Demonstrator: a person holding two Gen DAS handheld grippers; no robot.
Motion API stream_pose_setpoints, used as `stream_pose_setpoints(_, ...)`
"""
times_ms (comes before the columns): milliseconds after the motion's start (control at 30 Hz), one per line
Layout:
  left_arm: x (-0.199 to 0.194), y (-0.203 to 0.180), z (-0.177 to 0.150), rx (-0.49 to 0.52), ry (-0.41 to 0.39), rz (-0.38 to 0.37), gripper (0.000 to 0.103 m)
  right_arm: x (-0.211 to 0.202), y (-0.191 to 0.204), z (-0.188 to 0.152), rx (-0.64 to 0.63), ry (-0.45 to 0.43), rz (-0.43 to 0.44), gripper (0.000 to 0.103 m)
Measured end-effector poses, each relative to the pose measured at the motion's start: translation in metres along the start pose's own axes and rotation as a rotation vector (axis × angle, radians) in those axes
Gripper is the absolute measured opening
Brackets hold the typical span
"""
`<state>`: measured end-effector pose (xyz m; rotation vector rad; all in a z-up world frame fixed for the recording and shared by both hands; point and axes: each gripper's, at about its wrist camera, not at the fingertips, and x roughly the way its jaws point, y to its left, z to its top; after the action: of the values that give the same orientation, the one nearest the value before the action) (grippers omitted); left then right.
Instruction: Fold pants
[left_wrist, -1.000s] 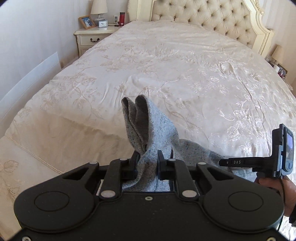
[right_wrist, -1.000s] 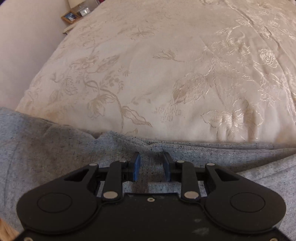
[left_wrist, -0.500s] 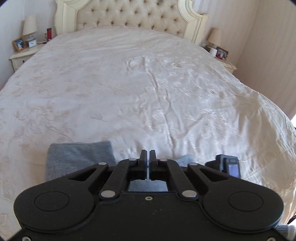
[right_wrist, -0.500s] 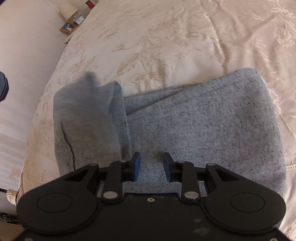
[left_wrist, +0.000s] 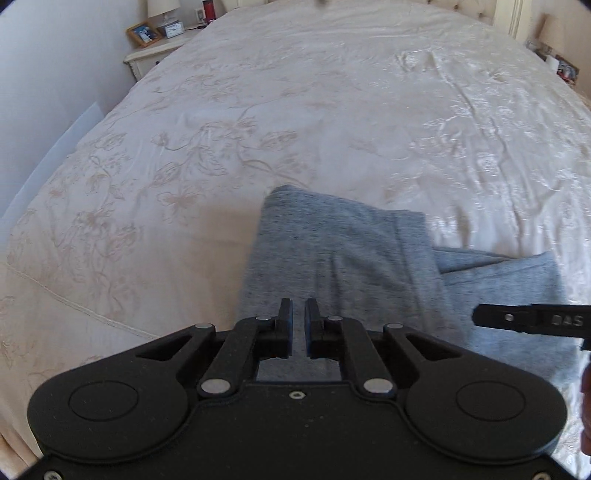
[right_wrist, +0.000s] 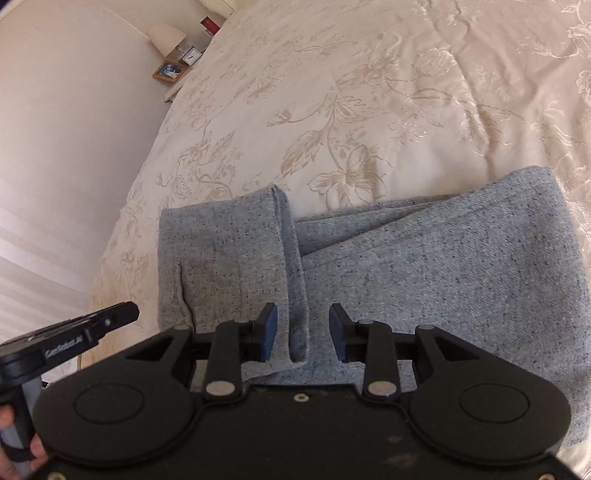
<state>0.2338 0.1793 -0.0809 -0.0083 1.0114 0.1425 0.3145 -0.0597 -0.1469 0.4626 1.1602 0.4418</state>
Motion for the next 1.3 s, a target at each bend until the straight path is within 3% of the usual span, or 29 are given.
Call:
stream_pose_setpoints(167,0.033,0.007,0.018,0.049,-0.021,-0.035,0.014,0.019,0.020,0.002,-0.041,-0.020,-0.042,0.037)
stream_pose_setpoints(233,0.058,0.002,0.023,0.087,0.017,-0.032,0.021,0.029,0.026,0.003,-0.056,-0.015,-0.061,0.038)
stream_pose_setpoints(367,0.098,0.002,0.018,0.139,0.113,-0.006,0.021,0.050,0.035,0.002,-0.086,0.020,-0.096,0.039)
stream_pose_setpoints(633,0.099,0.022,0.011,0.131,0.102,-0.126,0.021,0.077,0.031,0.006,-0.062,0.024,-0.124,0.041)
stream_pose_setpoints(800,0.101,0.031,0.012,0.088,0.105,-0.162,0.021,0.084,0.020,0.010,0.013,0.028,-0.067,0.046)
stream_pose_setpoints(900,0.096,0.028,0.011,0.096,0.092,-0.158,0.021,0.087,0.020,0.008,0.019,0.064,0.042,0.040)
stream_pose_setpoints(933,0.092,0.031,0.012,0.087,0.083,-0.160,0.021,0.085,0.028,0.008,-0.020,0.068,0.037,0.030)
stream_pose_setpoints(1000,0.076,0.039,0.012,0.039,0.051,-0.171,0.019,0.079,0.041,0.009,-0.081,0.063,0.019,0.022)
stream_pose_setpoints(1133,0.030,0.052,-0.007,-0.034,-0.018,-0.173,0.018,0.056,0.054,0.017,-0.051,0.032,0.048,0.017)
stream_pose_setpoints(1300,-0.030,0.029,-0.052,0.038,-0.100,-0.254,0.018,0.029,0.080,0.030,-0.094,0.014,0.065,0.017)
